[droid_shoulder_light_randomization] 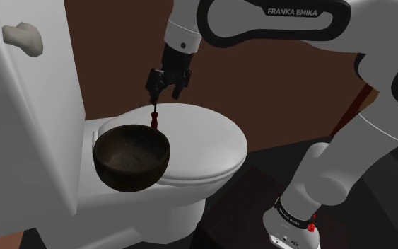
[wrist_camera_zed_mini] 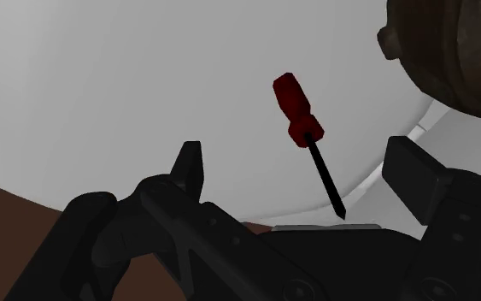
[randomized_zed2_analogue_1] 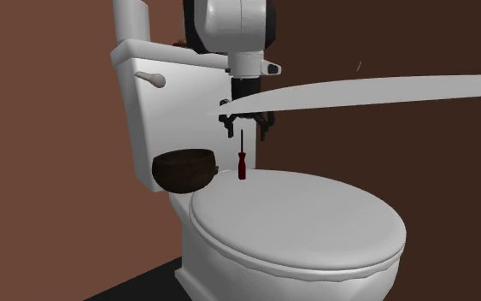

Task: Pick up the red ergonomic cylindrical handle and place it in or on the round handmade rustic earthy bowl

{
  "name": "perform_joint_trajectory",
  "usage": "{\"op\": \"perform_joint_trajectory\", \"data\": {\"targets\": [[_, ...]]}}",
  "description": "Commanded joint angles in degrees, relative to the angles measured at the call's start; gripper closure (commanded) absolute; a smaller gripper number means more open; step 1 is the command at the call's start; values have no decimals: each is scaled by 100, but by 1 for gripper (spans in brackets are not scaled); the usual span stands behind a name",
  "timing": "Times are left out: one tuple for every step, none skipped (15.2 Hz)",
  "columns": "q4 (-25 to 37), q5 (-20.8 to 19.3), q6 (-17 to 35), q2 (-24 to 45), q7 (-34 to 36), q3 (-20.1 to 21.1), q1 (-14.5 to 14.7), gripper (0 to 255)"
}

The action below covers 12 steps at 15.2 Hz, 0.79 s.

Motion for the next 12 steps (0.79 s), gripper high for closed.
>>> {"op": "perform_joint_trajectory", "data": {"targets": [[223, -66, 59, 236, 162, 106, 32, 0], [161, -71, 134, 250, 166, 109, 34, 0], [101, -77, 208, 265, 169, 113, 35, 0], [42, -83, 283, 282, 174, 118, 36, 0], [-16, -89, 357, 300, 178, 122, 36, 0], [-72, -96, 432, 319, 183, 127, 37, 0], [-127, -103, 506, 340, 189, 132, 37, 0], [-211, -116, 622, 374, 199, 139, 38, 0], [-212, -116, 622, 373, 198, 139, 38, 0], [-211, -116, 622, 374, 198, 139, 38, 0], [-211, -116, 622, 374, 198, 139, 38, 0], [-211, -116, 622, 374, 199, 139, 38, 0]]}}
